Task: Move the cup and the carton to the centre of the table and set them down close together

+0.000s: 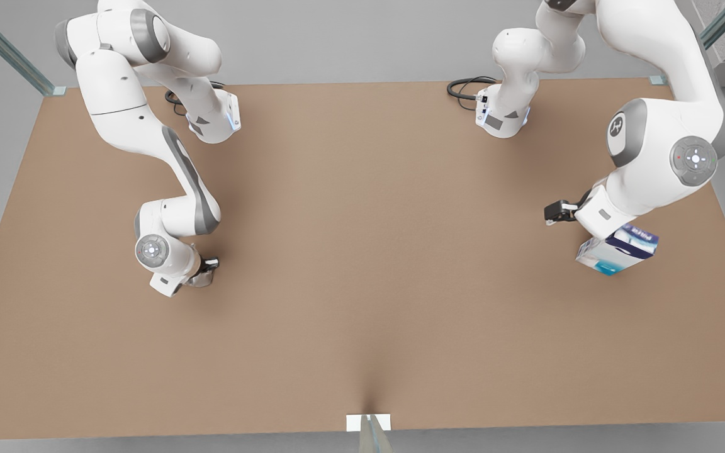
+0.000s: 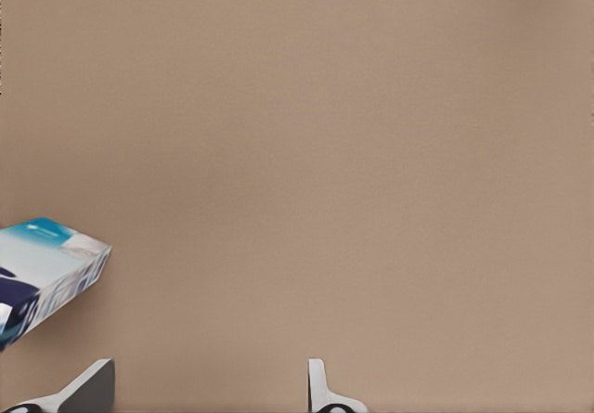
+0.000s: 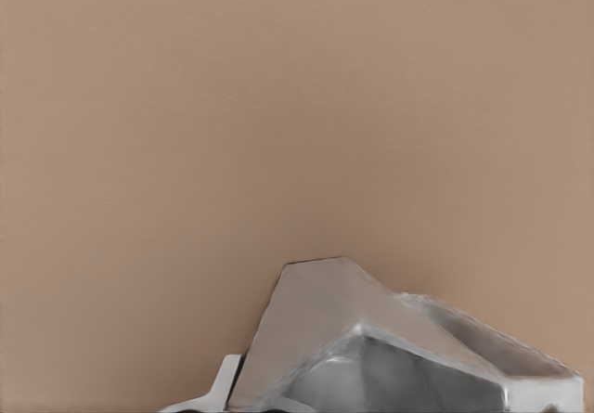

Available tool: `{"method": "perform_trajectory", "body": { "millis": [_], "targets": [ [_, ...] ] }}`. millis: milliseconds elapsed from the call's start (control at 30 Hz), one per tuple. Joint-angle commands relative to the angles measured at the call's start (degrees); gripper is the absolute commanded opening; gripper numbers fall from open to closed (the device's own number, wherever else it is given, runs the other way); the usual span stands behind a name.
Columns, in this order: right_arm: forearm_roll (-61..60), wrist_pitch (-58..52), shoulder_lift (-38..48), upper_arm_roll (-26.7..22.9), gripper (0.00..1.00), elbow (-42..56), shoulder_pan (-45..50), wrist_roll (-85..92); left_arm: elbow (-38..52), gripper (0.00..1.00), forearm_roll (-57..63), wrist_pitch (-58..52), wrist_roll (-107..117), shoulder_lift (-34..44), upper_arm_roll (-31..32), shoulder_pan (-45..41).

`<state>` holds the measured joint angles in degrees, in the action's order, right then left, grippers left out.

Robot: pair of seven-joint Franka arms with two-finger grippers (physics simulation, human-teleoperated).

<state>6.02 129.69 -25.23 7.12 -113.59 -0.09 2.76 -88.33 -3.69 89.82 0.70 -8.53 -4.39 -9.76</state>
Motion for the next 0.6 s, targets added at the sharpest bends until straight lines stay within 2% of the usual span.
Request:
{"method": "perform_trajectory", "body": {
  "millis": [0,200,333,567],
  "targets": [
    [0.1,0.0,0.0,0.0,0.21,0.0,0.0,-0.1,0.0,1.0,0.0,0.0,0.0,0.0,0.0,0.0],
    [0.1,-0.5,0.5,0.0,0.21,0.7,0.0,-1.5,0.0,1.0,0.0,0.1,-0.1,0.0,0.0,0.0],
    [0.1,-2.3,1.8,0.0,0.21,1.9,0.3,-9.0,0.1,1.0,0.1,0.1,-0.1,0.1,0.0,0.0],
    [0.1,-3.7,-0.4,0.5,0.21,11.0,2.1,-13.4,0.2,1.0,0.1,0.1,-0.2,0.0,-1.1,0.0]
  ]
}}
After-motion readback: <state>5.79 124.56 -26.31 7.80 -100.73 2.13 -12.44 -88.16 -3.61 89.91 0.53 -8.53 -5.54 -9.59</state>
